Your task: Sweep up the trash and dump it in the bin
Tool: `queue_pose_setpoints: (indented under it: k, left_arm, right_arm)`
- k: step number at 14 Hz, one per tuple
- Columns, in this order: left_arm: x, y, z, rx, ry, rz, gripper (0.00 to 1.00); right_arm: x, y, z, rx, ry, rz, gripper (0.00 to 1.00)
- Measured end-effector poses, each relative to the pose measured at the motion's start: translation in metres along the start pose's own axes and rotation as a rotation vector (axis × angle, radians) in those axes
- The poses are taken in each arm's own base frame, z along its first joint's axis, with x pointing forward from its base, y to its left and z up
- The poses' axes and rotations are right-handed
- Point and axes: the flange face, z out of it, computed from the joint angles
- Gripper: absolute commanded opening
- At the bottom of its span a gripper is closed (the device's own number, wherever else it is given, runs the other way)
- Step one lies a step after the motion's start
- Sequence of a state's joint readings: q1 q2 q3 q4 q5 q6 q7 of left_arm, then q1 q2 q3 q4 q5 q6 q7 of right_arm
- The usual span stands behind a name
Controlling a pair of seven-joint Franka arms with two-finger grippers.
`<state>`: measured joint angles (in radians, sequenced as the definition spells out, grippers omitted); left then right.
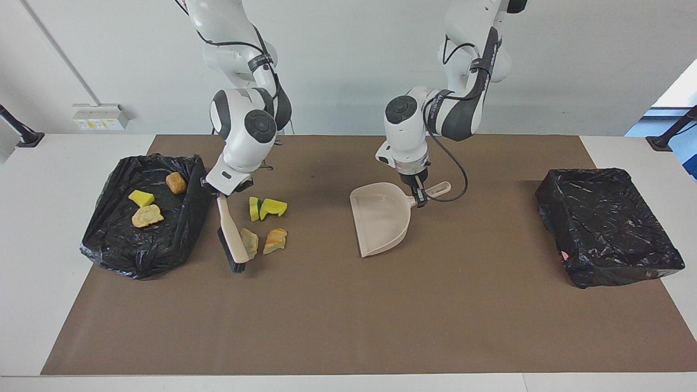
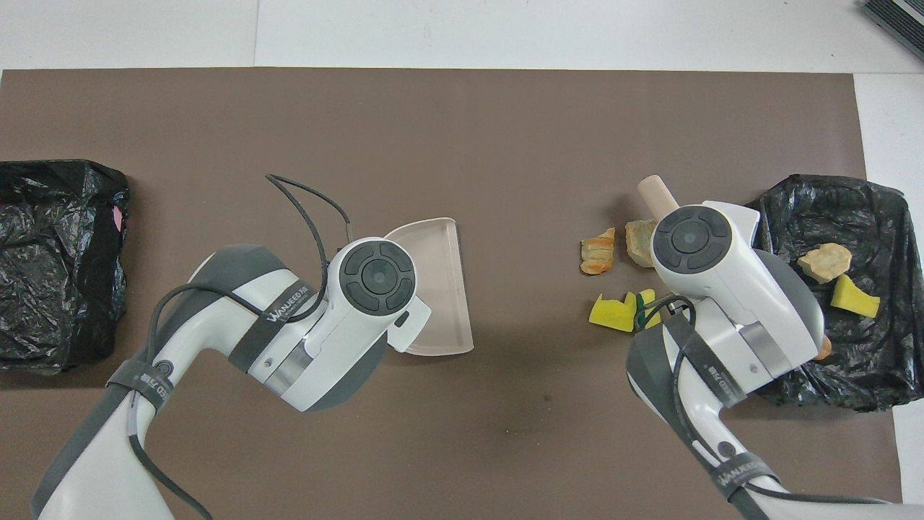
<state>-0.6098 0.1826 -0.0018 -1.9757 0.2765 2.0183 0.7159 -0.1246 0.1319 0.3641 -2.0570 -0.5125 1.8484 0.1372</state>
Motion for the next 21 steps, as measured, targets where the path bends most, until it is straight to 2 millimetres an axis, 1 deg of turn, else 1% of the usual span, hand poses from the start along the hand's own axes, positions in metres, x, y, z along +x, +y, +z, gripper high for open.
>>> queue_pose_setpoints:
  k: [2, 4, 6, 10, 12, 16, 17, 18, 19, 20, 21]
  left_arm:
    - [0.0, 0.005, 0.009, -0.01, -0.008, -0.01, 0.0]
    - [0.003, 0.01, 0.012, -0.015, -0.012, -0.015, 0.0]
    - [0.004, 0.015, 0.014, -0.017, -0.016, -0.012, 0.0]
    - [0.006, 0.031, 0.015, -0.022, -0.024, 0.005, 0.0]
    - [0.005, 0.036, 0.016, -0.024, -0.027, 0.007, 0.0]
    - [0.004, 0.037, 0.016, -0.025, -0.028, 0.008, 0.0]
    - [0.004, 0.037, 0.016, -0.025, -0.028, 0.008, 0.0]
    - [0.004, 0.037, 0.016, -0.025, -0.027, 0.008, 0.0]
    - [0.004, 0.037, 0.016, -0.025, -0.027, 0.008, 0.0]
    - [0.004, 0.037, 0.016, -0.024, -0.027, 0.007, 0.0]
    - [0.004, 0.037, 0.016, -0.024, -0.026, 0.007, 0.0]
  right_arm:
    - [0.001, -0.019, 0.005, 0.134, -0.039, 0.028, 0.0]
    - [-0.003, -0.033, 0.002, 0.204, -0.08, 0.03, 0.0]
    - [-0.007, -0.064, -0.011, 0.315, -0.105, 0.018, 0.0]
    - [-0.014, -0.123, -0.038, 0.554, -0.14, 0.0, 0.0]
    - [-0.017, -0.147, -0.049, 0.643, -0.159, -0.001, 0.0]
    - [-0.024, -0.19, -0.073, 0.847, -0.193, 0.006, 0.0]
    - [-0.026, -0.196, -0.079, 0.899, -0.205, 0.013, 0.0]
    - [-0.026, -0.197, -0.083, 0.939, -0.211, 0.025, 0.0]
    - [-0.025, -0.192, -0.085, 0.969, -0.214, 0.04, 0.0]
    - [-0.024, -0.18, -0.087, 0.997, -0.219, 0.055, 0.0]
    - [-0.023, -0.162, -0.09, 1.014, -0.218, 0.068, 0.0]
